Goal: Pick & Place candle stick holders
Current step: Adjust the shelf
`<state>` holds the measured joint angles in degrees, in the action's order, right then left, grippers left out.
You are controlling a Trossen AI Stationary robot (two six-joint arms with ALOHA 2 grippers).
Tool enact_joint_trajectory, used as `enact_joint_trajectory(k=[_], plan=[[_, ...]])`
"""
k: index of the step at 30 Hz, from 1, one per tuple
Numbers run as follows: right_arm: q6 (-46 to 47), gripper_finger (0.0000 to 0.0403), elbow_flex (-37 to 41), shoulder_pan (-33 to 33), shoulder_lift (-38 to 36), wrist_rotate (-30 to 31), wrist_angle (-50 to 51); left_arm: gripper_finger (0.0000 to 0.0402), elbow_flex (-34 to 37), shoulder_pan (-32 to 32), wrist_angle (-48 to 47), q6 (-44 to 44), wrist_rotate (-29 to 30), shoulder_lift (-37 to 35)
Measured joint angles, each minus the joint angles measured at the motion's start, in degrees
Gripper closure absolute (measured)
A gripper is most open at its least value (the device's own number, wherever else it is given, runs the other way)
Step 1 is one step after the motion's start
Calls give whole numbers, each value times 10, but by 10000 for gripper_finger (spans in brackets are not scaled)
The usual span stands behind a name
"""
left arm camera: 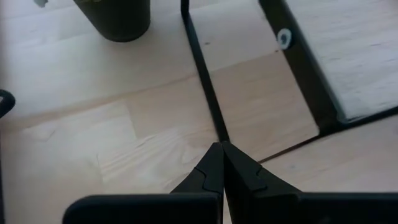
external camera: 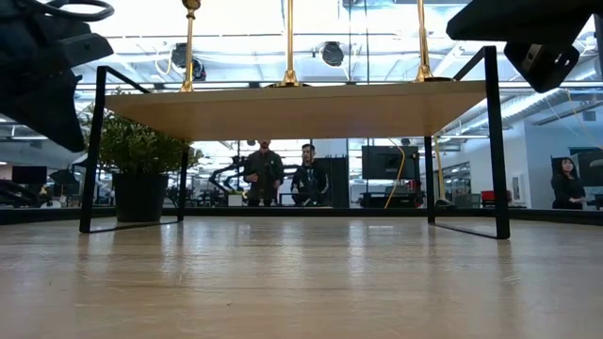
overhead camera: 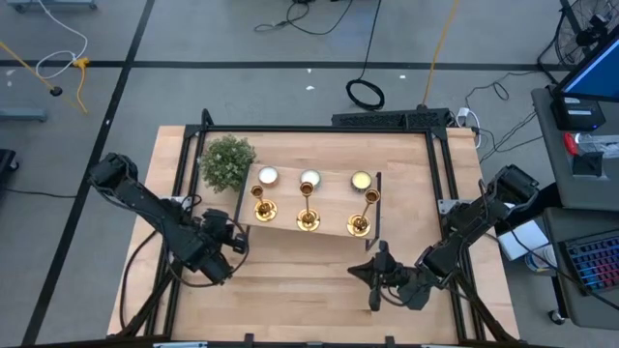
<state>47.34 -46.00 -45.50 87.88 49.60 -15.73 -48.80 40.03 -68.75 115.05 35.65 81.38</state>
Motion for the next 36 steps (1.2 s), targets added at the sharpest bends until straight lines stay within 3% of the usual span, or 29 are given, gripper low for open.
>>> enact_joint_trajectory(k=[36], plan=[[0,403,0,-1,0,12,2,401,0,0,74,-56,50,0]])
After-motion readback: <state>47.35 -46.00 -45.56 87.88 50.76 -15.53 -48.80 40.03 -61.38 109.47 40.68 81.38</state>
